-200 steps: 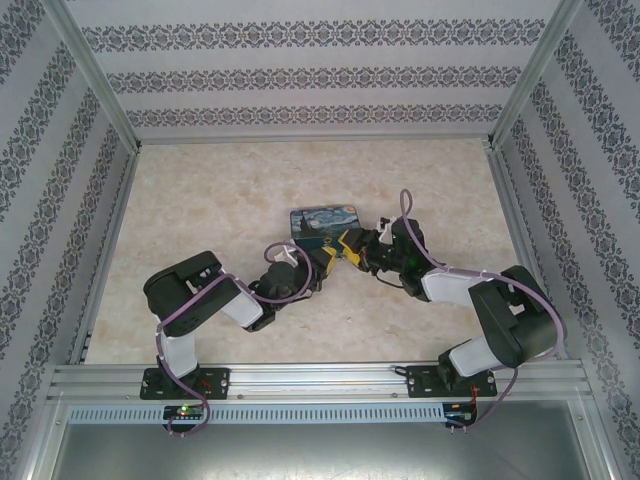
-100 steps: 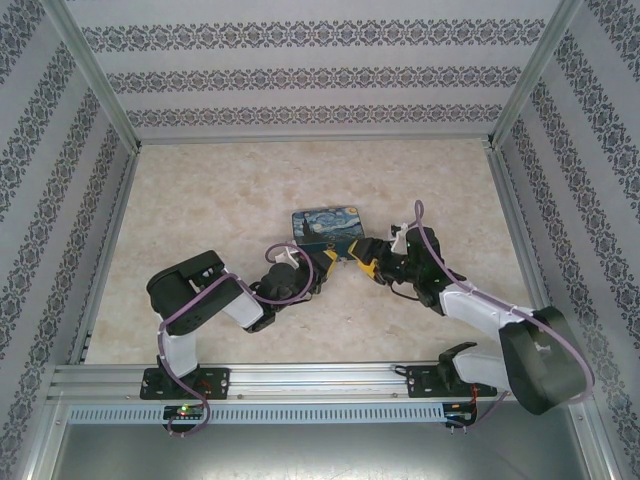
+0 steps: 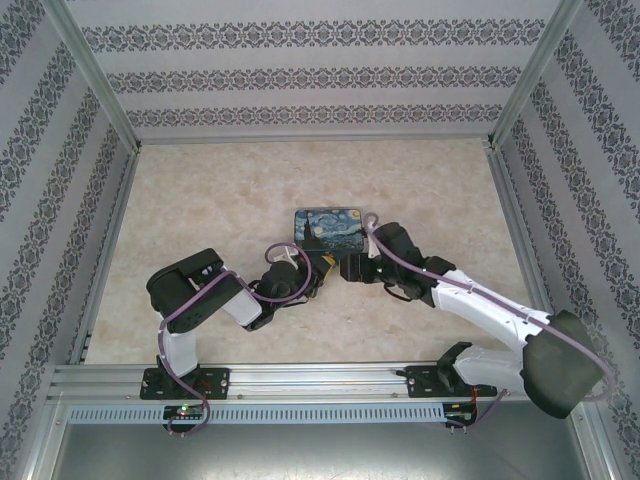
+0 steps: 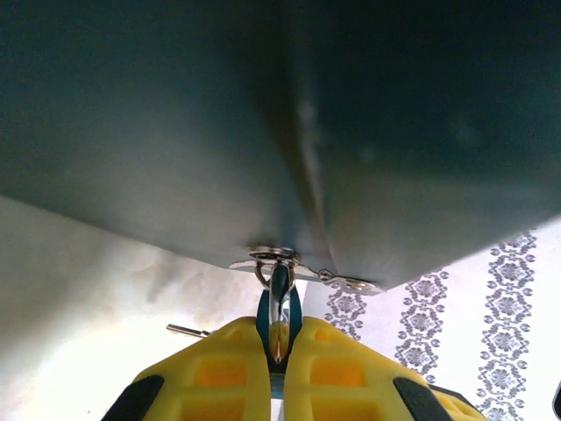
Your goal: Unlock the padlock with the key
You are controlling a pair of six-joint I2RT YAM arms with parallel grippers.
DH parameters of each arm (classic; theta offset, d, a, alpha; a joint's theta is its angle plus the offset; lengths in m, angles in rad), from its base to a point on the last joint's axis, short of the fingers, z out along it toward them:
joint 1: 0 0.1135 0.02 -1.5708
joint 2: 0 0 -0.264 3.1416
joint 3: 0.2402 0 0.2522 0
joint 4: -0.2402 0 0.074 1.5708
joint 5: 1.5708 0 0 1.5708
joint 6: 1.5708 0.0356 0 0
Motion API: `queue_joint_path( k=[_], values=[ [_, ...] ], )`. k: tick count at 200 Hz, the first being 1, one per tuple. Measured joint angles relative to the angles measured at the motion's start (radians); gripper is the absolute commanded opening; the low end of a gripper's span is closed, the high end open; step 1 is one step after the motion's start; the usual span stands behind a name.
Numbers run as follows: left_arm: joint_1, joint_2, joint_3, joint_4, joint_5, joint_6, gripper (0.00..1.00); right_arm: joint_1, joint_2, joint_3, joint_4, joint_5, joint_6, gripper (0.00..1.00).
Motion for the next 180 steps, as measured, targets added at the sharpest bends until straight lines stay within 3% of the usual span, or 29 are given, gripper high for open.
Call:
queue_joint_path(
  k=[49,98,180],
  values=[
    [0.008,-0.008,0.001,-0.051,0.045,0.016,0.00,0.071,0.058,0.000,-0.039,0.153,-0.169,0.46],
    [0.013,-0.012,0.004,-0.063,0.075,0.017,0.00,0.130,0.127,0.008,-0.019,0.188,-0.280,0.43],
    [0.013,-0.048,0.014,-0.117,0.100,0.018,0.00,0.149,0.252,0.066,0.016,0.220,-0.324,0.41]
  ],
)
